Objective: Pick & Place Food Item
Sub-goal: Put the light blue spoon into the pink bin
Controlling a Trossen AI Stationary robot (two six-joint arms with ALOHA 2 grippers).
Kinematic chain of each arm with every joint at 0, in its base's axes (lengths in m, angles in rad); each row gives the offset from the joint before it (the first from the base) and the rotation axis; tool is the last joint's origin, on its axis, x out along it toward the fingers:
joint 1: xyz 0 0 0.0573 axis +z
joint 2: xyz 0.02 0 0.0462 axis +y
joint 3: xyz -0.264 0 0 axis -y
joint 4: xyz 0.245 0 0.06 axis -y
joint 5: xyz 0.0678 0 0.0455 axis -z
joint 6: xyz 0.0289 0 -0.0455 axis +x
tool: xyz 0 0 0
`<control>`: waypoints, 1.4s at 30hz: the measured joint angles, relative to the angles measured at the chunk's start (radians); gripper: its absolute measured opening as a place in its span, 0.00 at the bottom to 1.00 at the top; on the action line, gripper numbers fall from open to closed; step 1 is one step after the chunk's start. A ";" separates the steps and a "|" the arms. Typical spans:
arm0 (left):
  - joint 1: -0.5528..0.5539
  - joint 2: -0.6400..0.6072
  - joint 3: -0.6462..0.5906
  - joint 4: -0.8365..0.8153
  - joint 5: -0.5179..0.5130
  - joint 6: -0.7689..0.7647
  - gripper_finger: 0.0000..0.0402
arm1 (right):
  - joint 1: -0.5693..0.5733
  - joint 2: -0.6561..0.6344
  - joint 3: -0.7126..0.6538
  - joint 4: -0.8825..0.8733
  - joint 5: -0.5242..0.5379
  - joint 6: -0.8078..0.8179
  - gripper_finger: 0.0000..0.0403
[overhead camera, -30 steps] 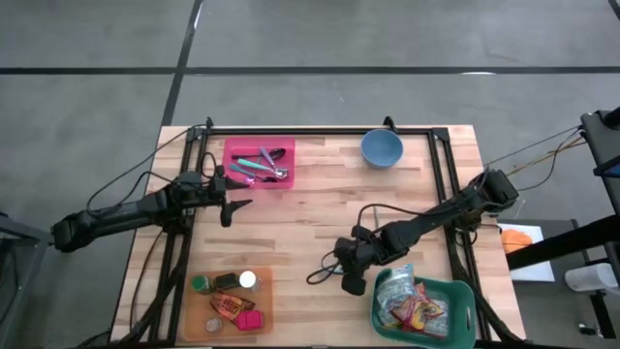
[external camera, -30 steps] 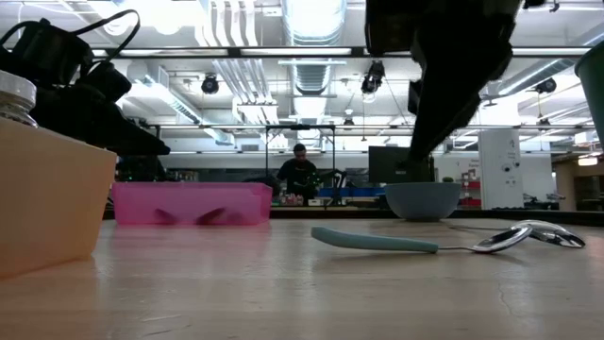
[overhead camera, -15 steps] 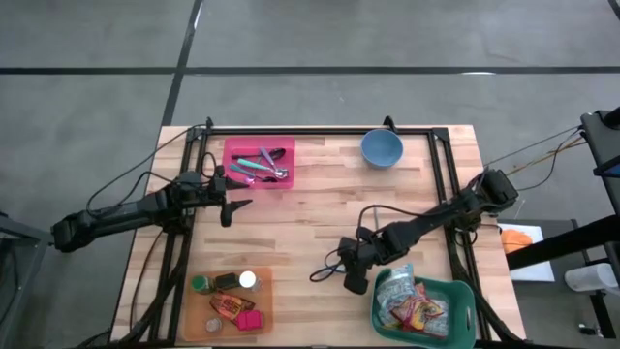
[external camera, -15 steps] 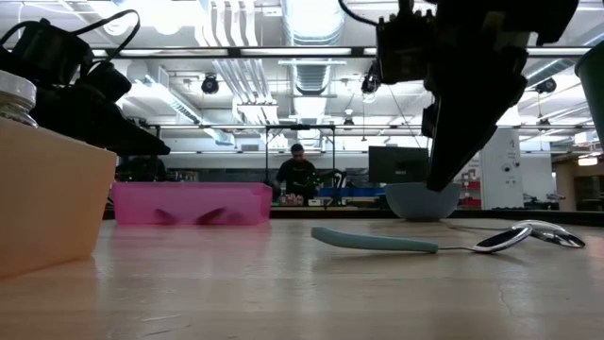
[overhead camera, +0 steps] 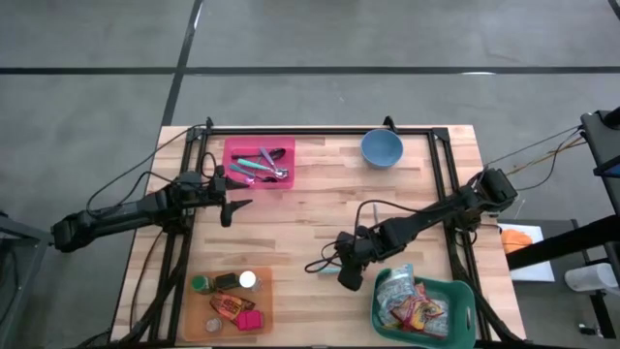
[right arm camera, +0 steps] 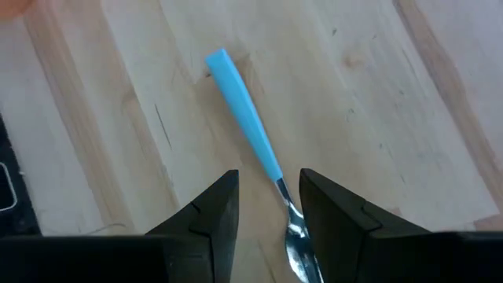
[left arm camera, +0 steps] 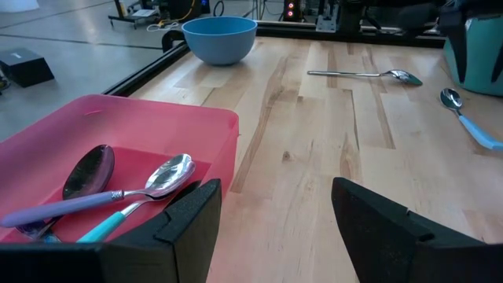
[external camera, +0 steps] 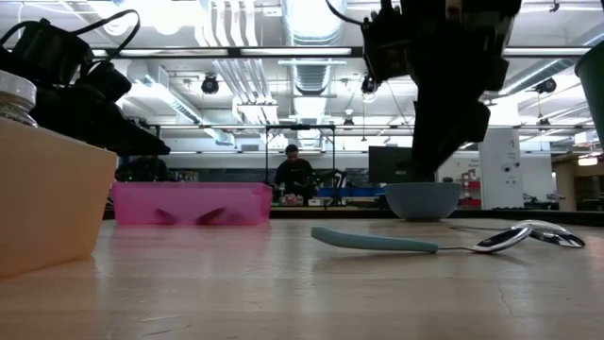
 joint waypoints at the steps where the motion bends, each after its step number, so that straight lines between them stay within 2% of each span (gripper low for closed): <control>1: 0.000 0.000 0.000 0.000 0.000 0.000 0.61 | 0.000 0.000 0.016 -0.023 0.003 0.000 0.33; 5: 0.000 0.000 0.000 0.000 0.000 0.000 0.61 | 0.000 0.000 0.086 -0.142 0.025 -0.025 0.33; 11: 0.000 0.000 0.000 0.000 0.000 0.000 0.61 | 0.000 0.000 0.215 -0.299 0.177 -0.082 0.33; 13: 0.000 0.000 0.000 0.000 0.000 0.000 0.61 | -0.001 0.000 0.247 -0.320 0.195 -0.087 0.33; 18: 0.000 0.000 0.000 0.000 0.000 0.000 0.61 | -0.006 0.005 0.280 -0.321 0.195 -0.094 0.33; 23: 0.000 0.000 0.000 0.000 0.000 0.000 0.61 | -0.011 0.116 0.368 -0.370 0.195 -0.121 0.33; 29: 0.000 0.000 0.000 0.000 0.000 0.000 0.61 | -0.017 0.270 0.567 -0.595 0.187 -0.102 0.33; 35: 0.000 0.000 0.000 0.000 0.000 0.000 0.61 | -0.017 0.353 0.710 -0.757 0.129 -0.099 0.34; 38: 0.000 0.000 0.000 0.000 0.000 0.000 0.61 | -0.018 0.368 0.722 -0.764 0.086 -0.108 0.37; 42: 0.000 0.000 0.000 0.000 0.000 0.000 0.61 | -0.018 0.374 0.700 -0.758 0.062 -0.132 0.47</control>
